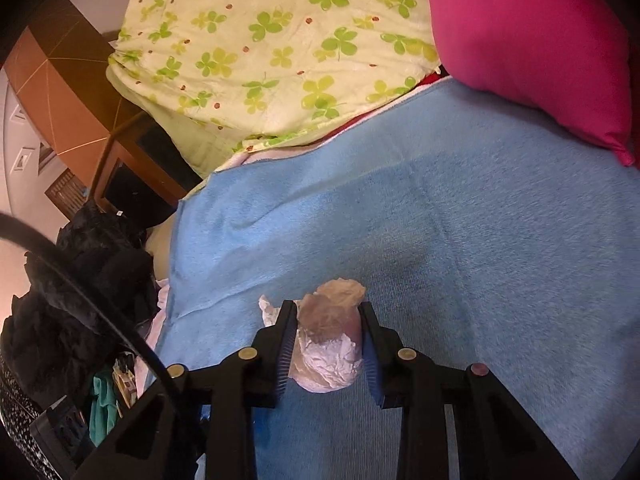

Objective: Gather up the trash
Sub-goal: 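Lift the tissue toward the red basket with the right tool while the left tool holds the blue bag, then carry the blue bag and tissue over the red basket with both tools, then hold the blue bag and tissue above the red basket with both tools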

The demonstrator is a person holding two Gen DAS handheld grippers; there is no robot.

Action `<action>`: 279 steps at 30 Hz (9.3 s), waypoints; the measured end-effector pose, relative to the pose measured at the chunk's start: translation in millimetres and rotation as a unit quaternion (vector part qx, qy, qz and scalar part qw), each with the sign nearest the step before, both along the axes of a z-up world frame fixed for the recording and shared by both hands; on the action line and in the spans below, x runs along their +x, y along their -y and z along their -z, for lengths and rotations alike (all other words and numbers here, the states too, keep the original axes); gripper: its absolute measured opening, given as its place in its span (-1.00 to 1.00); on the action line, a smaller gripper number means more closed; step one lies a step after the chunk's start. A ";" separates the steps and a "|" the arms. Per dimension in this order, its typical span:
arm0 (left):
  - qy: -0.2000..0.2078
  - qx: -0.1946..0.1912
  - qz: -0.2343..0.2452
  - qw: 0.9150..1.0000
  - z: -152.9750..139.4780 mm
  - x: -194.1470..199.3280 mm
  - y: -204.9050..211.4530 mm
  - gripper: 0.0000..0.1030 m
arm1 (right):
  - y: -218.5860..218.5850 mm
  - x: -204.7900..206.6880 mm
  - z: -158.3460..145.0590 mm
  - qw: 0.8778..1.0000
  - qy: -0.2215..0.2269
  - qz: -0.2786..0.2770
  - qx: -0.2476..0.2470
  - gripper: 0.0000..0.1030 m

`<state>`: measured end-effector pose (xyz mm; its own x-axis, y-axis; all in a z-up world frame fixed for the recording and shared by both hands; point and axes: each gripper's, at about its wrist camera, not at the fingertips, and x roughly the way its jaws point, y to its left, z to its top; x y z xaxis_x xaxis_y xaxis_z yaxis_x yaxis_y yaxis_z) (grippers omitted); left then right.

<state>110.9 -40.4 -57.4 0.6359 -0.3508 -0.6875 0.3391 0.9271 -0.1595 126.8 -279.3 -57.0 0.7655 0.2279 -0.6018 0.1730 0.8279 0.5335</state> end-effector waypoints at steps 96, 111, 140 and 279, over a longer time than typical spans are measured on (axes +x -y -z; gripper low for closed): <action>0.214 0.150 0.080 0.962 -161.1 -245.3 176.6 -0.20 | 119.5 -339.9 -133.4 0.947 0.245 0.123 -0.167 -0.36; 0.222 0.150 0.097 0.958 -169.2 -252.4 192.8 -0.20 | 128.0 -344.1 -132.1 0.949 0.242 0.134 -0.155 -0.36; 0.229 0.153 0.136 0.952 -171.0 -265.1 234.2 -0.19 | 157.8 -368.4 -126.0 0.948 0.233 0.187 -0.106 -0.35; 0.156 0.140 0.197 0.958 -118.6 -255.5 269.0 -0.11 | 184.0 -362.7 -108.2 0.959 0.193 0.200 -0.054 -0.32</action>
<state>-144.6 -309.4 61.1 0.6820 -0.4363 -0.5870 0.6624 0.7087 0.2429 -235.9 -463.2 51.2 0.9490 -0.1781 -0.2603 0.2954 0.7911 0.5357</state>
